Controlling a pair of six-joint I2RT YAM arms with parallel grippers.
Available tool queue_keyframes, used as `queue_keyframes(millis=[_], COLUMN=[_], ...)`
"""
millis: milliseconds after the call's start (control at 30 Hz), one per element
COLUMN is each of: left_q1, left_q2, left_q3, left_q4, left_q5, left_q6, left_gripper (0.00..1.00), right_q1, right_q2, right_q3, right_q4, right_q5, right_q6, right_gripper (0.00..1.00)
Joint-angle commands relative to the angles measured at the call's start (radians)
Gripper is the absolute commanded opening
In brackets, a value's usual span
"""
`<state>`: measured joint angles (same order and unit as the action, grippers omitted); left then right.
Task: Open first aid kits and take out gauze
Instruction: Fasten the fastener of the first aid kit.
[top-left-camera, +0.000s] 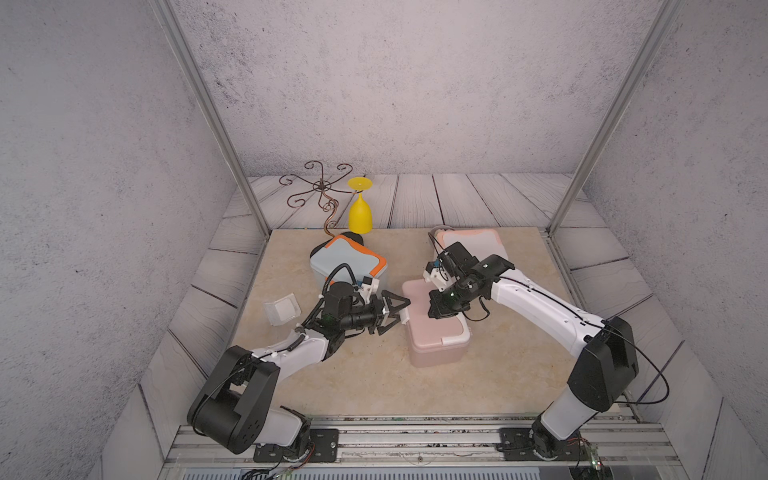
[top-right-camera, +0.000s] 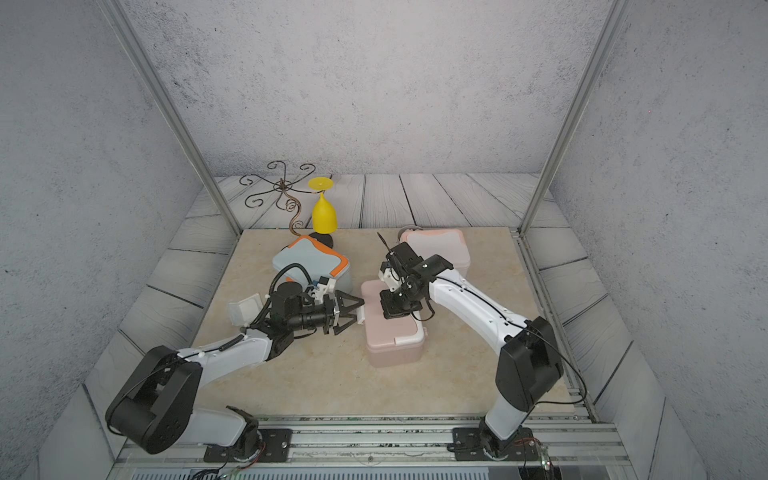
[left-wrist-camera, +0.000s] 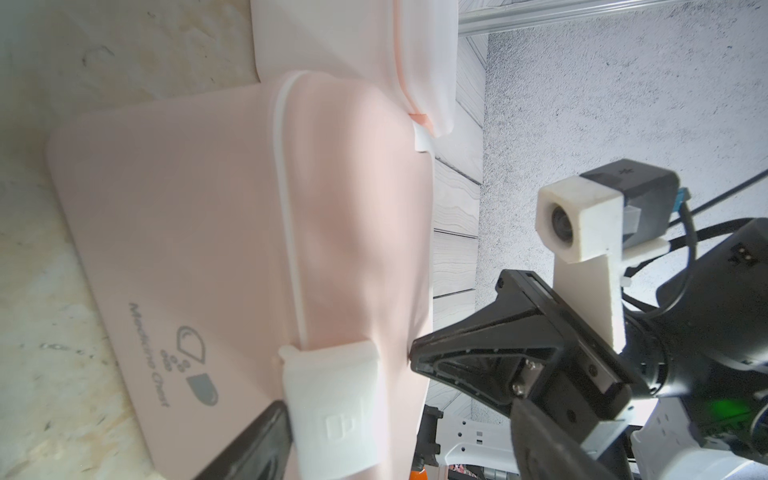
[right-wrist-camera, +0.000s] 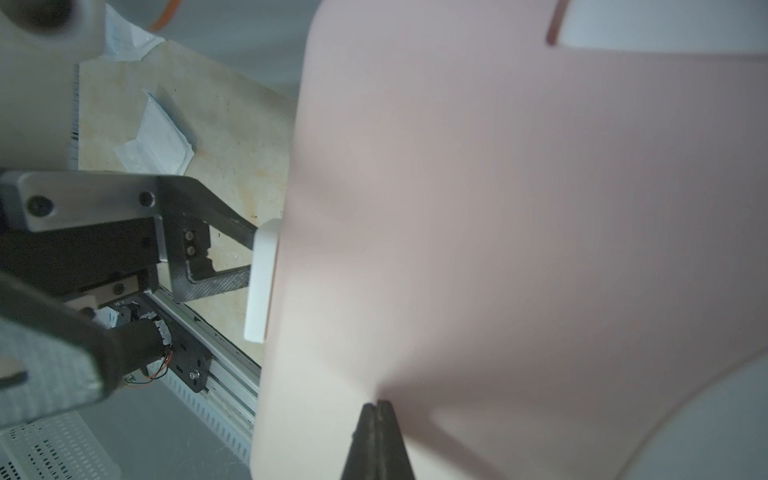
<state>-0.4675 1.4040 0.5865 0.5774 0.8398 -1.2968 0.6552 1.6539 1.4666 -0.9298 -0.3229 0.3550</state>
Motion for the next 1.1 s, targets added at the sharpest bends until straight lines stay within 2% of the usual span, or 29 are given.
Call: queue_keyframes(millis=[0, 133, 233, 333, 433, 533, 633, 767, 1067], left_q1=[0.012, 0.061, 0.088, 0.090, 0.090, 0.080, 0.059, 0.028, 0.000], left_q2=[-0.016, -0.075, -0.107, -0.106, -0.096, -0.087, -0.073, -0.024, 0.062], left_q3=[0.016, 0.016, 0.015, 0.046, 0.102, 0.170, 0.223, 0.284, 0.305], left_q4=[-0.079, -0.249, -0.290, -0.310, -0.379, -0.479, -0.525, -0.592, -0.623], left_q5=[0.014, 0.008, 0.017, 0.039, 0.047, 0.039, 0.029, 0.015, -0.003], left_q6=[0.059, 0.145, 0.156, 0.161, 0.177, 0.214, 0.233, 0.275, 0.310], left_gripper=[0.85, 0.82, 0.72, 0.56, 0.17, 0.03, 0.02, 0.07, 0.07], right_q1=[0.003, 0.003, 0.003, 0.003, 0.003, 0.003, 0.003, 0.003, 0.003], right_q2=[0.039, 0.043, 0.046, 0.052, 0.055, 0.056, 0.058, 0.062, 0.062], right_q3=[-0.046, -0.043, -0.040, -0.038, -0.038, -0.038, -0.038, -0.038, -0.045], right_q4=[-0.071, -0.069, -0.068, -0.066, -0.064, -0.063, -0.060, -0.058, -0.052], right_q5=[0.050, 0.045, 0.044, 0.041, 0.039, 0.039, 0.036, 0.035, 0.033], right_q6=[0.005, 0.004, 0.003, 0.003, 0.004, 0.004, 0.004, 0.003, 0.004], right_gripper=[0.00, 0.00, 0.00, 0.00, 0.00, 0.00, 0.00, 0.00, 0.00])
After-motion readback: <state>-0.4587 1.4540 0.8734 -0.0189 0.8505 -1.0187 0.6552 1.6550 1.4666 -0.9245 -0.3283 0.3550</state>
